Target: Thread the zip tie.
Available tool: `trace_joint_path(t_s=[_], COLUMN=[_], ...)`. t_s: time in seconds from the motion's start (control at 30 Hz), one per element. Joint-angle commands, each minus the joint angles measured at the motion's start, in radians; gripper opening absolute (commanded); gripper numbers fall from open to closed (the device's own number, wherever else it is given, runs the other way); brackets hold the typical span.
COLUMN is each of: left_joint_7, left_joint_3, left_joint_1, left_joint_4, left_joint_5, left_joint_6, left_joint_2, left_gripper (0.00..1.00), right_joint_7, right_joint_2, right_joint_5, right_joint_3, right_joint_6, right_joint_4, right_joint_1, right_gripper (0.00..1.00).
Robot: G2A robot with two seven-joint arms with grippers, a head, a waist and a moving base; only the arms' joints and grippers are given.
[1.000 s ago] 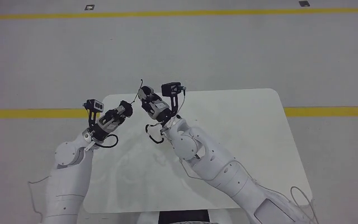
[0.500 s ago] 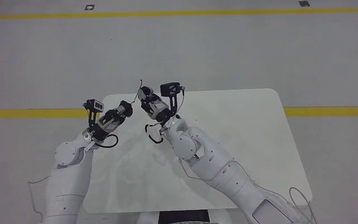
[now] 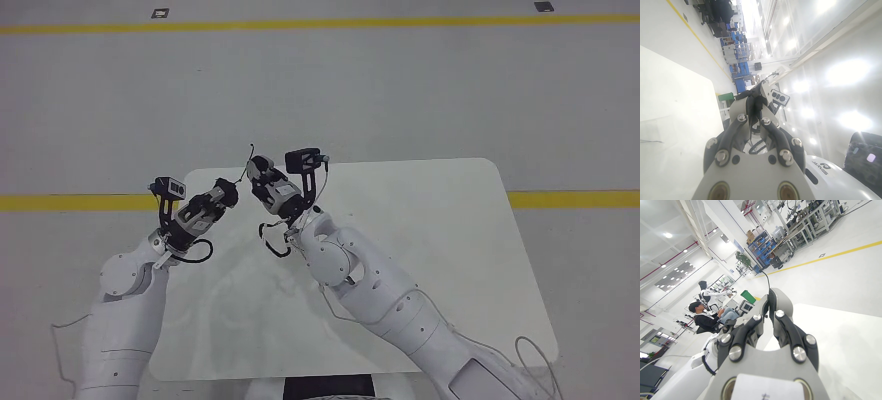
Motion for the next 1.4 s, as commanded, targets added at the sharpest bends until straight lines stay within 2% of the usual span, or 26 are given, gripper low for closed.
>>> trace_joint_path(t_s=[0.0,0.47,1.07,1.1,1.13,1.37], left_joint_7=[0.001,0.012,0.009,0.009,0.01,0.004], left_joint_3=[0.003,0.013,0.018,0.018,0.018,0.012], left_joint_1=[0.0,0.007,0.015,0.015,0.014,0.006], left_joint_4=[-0.002,-0.016,-0.037,-0.037,-0.037,-0.025], left_joint_5=[-0.003,-0.019,-0.032,-0.032,-0.032,-0.074], left_joint_6=[-0.001,-0.002,-0.002,-0.002,-0.002,0.006], left_joint_2=[0.002,0.015,0.025,0.026,0.027,0.032], left_gripper=[0.0,0.0,0.0,0.0,0.0,0.0], right_joint_7=[0.004,0.027,0.047,0.048,0.048,0.017], right_joint_2=[-0.001,-0.009,-0.02,-0.02,-0.021,-0.021], right_joint_5=[-0.005,-0.042,-0.082,-0.08,-0.079,-0.096], right_joint_3=[0.003,0.01,0.021,0.022,0.024,0.046], right_joint_6=[-0.001,-0.042,-0.041,-0.042,-0.04,-0.034], right_joint_4=[-0.001,-0.002,-0.008,-0.008,-0.009,-0.034], right_joint_1=[-0.003,-0.019,-0.038,-0.039,-0.04,-0.057], right_gripper=[0.0,0.0,0.0,0.35,0.99,1.0])
